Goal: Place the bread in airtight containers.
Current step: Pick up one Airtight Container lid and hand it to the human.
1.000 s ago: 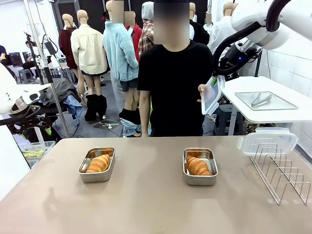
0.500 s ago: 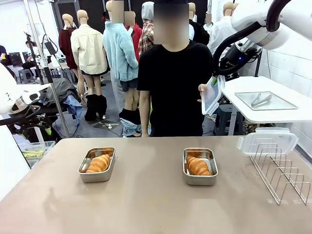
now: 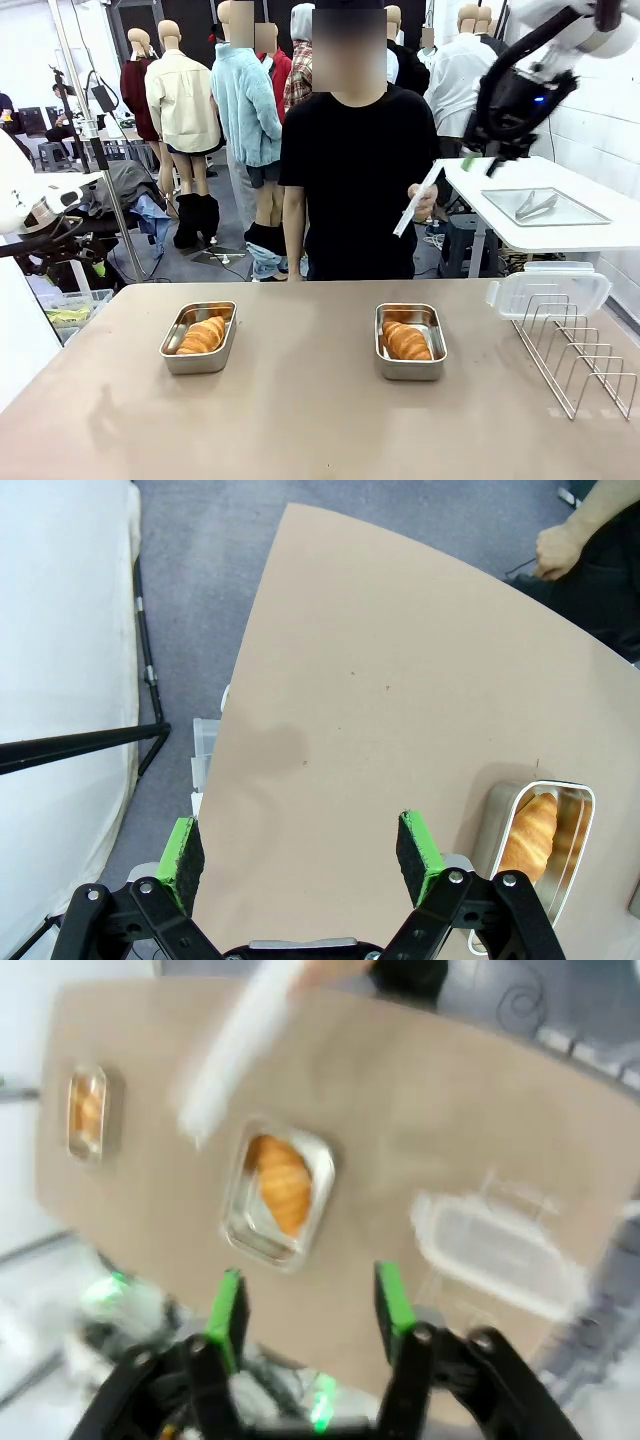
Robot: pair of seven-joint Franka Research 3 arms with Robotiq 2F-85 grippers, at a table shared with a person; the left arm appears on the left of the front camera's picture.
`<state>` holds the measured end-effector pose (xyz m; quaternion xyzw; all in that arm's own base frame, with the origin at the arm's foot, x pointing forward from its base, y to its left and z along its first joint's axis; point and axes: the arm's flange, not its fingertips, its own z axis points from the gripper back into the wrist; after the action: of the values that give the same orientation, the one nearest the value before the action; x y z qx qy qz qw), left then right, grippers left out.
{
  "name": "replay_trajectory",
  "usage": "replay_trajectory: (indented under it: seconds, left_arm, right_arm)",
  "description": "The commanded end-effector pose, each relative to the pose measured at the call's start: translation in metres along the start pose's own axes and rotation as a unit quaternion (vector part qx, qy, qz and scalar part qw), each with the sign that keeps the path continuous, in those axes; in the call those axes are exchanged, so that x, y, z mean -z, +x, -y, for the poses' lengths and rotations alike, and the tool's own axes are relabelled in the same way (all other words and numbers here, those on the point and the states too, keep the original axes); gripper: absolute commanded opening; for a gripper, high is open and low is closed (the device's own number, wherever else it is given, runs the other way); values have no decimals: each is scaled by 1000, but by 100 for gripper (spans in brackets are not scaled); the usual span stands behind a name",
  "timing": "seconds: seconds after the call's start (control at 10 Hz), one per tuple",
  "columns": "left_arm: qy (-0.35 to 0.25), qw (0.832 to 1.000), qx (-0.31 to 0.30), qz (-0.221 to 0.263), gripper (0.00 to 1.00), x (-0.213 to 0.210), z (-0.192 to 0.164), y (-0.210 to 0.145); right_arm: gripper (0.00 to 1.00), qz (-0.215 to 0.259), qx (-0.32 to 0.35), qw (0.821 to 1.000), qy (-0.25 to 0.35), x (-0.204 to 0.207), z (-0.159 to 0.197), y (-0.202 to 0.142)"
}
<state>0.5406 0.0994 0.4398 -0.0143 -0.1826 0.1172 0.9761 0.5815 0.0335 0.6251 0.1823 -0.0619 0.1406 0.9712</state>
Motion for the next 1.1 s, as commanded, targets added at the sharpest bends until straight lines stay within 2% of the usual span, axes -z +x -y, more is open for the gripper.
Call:
replay_trajectory:
  seconds: [0.0,0.1,0.2,0.4,0.5,0.6,0.7,0.8,1.0]
  left_arm:
    - [5,1000,2,4,100,-2,-1,1]
    - [5,1000,2,4,100,-2,-1,1]
    - [5,1000,2,4,100,-2,-1,1]
    - [5,1000,2,4,100,-2,-1,1]
    - [5,1000,2,4,100,-2,-1,1]
    - [5,1000,2,4,100,-2,-1,1]
    - [5,1000,2,4,100,-2,-1,1]
    - [5,1000,2,4,100,-2,-1,1]
    - [5,1000,2,4,100,-2,-1,1]
  right_arm:
    - [99,-55,-165,978,-114,3,14,-45]
    - [99,-65,-259,947,-181,12,20,-67]
    - [99,-67,-363,906,-207,24,29,-82]
    - [99,-96,-458,869,-161,39,43,-91]
    - [99,-99,-507,843,-148,44,51,-92]
    - [99,-111,-513,841,-132,49,52,-91]
    - [99,-91,-459,871,-151,54,51,-82]
    - [99,-125,-480,853,-161,45,44,-82]
    - [99,-125,-480,853,-161,45,44,-82]
